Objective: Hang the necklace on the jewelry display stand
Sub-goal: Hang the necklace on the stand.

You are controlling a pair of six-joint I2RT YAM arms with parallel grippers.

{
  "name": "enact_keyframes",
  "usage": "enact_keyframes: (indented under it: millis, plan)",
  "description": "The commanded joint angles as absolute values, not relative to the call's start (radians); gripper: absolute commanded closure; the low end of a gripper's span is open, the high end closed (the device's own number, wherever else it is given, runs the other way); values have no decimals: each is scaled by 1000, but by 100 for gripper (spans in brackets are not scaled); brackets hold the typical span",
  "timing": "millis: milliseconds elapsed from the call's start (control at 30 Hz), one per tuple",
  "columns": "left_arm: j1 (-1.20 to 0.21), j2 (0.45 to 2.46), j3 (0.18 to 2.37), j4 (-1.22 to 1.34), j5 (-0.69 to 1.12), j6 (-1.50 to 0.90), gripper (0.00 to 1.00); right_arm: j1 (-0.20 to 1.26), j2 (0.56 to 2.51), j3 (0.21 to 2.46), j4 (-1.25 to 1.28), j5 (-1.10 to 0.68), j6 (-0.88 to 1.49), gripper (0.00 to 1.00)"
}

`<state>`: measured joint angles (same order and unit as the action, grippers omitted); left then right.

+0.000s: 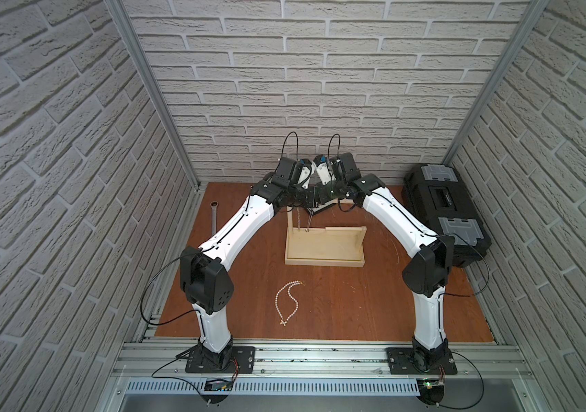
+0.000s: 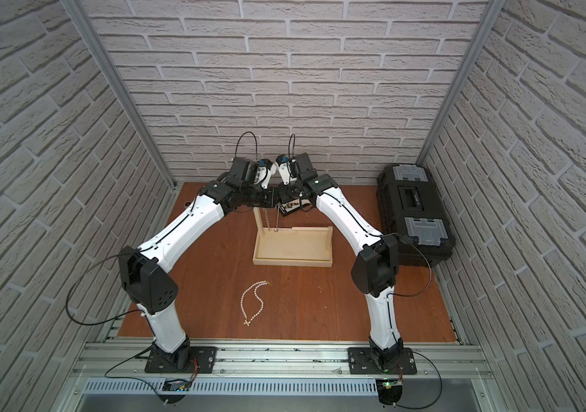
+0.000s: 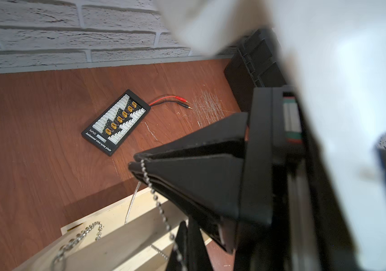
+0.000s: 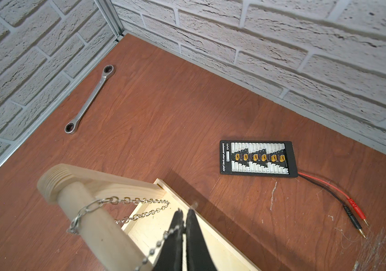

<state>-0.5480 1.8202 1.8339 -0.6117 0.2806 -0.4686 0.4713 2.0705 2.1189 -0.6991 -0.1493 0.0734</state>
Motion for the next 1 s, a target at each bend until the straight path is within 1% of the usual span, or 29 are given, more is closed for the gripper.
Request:
enact_keyframes:
  millis: [0,100,267,400,433,600,667,733,767,967]
  plan:
    - [-546,1801,1831,-560,304,-477,100,477,2058,2134,-715,-135,58,89]
    - [-547,1798,1828,-561,313,-481,99,477,2039,2128,-714,-130,57,85]
    - [-549,1780,1818,-558,310,-485,81,477,2018,2129,-719,-129,57,79]
    - [-549,1773,1825,-562,317,-486,68,477,2003,2124,-723,-124,58,78]
    - [-549,1772,1827,-564,319,-486,66,477,1998,2122,-723,-123,58,78]
    - [-551,1766,1829,-565,321,-488,65,477,1985,2093,-715,-123,55,77]
    - [-553,1763,1830,-564,321,-489,65,477,1956,2092,-719,-122,51,73]
    - [-553,1758,1831,-563,320,-493,65,476,1957,2095,-724,-118,47,73]
    - [-552,1754,1830,-561,319,-495,65,477,1958,2098,-728,-115,45,70]
    - [-551,1703,1809,-548,293,-508,63,477,1930,2086,-732,-102,58,70]
